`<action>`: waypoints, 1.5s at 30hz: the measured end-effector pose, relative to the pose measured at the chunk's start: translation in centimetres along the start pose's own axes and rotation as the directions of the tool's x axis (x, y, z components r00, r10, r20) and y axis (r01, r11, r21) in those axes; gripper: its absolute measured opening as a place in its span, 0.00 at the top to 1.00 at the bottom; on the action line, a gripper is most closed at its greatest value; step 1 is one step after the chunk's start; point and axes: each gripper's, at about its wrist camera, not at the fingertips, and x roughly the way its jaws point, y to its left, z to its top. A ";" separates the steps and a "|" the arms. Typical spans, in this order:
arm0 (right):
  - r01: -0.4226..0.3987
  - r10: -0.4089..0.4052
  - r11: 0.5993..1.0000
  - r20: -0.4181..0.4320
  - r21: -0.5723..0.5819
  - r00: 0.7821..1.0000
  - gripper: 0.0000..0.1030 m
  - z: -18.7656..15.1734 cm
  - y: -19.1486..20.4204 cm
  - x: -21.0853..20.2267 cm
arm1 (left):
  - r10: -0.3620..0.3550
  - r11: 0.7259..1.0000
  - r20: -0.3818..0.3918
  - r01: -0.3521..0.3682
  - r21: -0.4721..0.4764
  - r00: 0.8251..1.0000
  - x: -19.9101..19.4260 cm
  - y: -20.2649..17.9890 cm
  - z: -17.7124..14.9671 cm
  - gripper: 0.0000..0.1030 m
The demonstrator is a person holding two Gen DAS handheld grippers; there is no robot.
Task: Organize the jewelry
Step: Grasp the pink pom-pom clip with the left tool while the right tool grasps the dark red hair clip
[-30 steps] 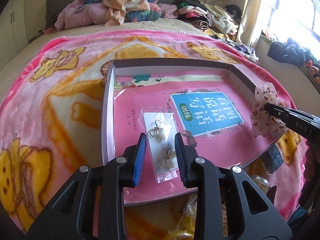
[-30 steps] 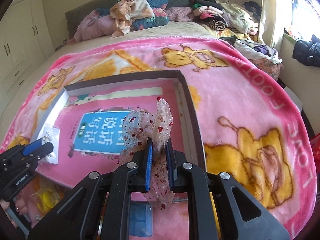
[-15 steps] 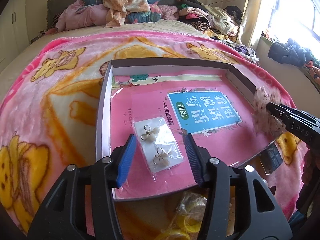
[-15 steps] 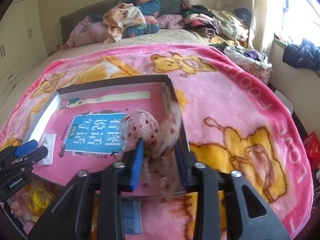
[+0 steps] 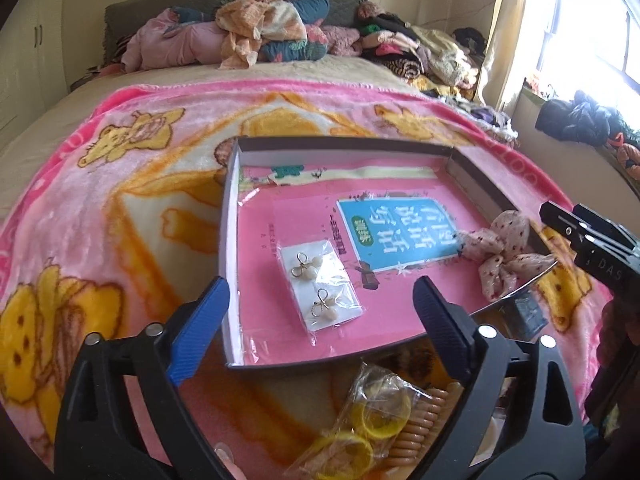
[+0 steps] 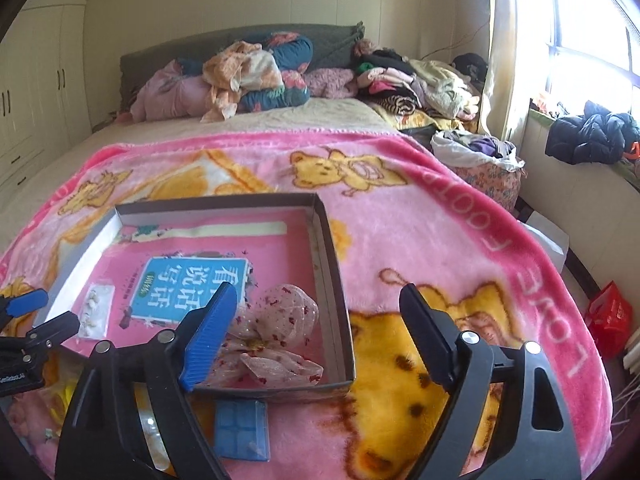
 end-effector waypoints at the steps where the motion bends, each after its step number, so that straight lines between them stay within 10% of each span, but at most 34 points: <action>1: -0.006 0.006 1.000 0.006 0.001 1.000 0.20 0.0 0.0 -0.3 | 0.002 1.000 0.010 -0.002 -0.001 1.000 -0.5 0.0 0.1 0.15; 45: -0.184 0.178 0.983 -0.148 -0.023 0.973 0.19 -6.0 2.8 -11.8 | -0.069 0.996 0.086 0.064 0.057 0.994 -10.0 1.1 -6.0 0.12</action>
